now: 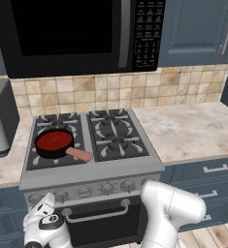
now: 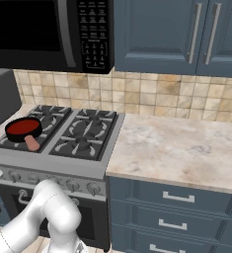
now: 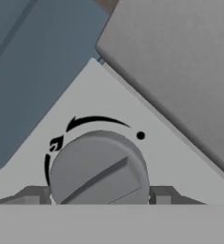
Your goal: Wait until the marinara sauce is simmered to a deep red color and then turn off the stove.
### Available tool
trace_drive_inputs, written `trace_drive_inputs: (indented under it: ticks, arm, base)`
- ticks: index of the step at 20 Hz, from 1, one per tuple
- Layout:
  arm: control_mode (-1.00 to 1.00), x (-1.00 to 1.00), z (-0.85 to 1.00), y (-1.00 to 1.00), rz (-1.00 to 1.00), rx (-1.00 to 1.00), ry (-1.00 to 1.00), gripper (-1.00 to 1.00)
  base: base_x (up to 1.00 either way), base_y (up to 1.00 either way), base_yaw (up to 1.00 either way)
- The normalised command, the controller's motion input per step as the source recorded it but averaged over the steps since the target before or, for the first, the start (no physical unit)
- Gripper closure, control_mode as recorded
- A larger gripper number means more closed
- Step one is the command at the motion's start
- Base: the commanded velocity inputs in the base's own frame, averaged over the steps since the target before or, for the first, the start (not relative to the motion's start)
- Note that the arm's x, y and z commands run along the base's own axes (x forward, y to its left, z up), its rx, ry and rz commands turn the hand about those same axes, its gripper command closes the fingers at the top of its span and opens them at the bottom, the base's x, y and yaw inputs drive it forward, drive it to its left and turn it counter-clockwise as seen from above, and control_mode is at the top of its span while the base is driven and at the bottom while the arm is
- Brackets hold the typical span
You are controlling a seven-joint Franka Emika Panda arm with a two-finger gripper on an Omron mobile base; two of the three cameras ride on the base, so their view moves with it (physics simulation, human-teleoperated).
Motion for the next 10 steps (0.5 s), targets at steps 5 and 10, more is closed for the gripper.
trace_drive_inputs:
  ticks: [5, 10]
  arm:
    - [-1.00, 0.00, -0.07, 0.00, 0.00, 0.08, -0.14, 1.00]
    - [-1.00, -0.01, -0.14, 0.00, 0.00, 0.11, -0.10, 1.00]
  base:
    - [0.00, 0.00, 0.00]
    - [0.00, 0.00, 0.00]
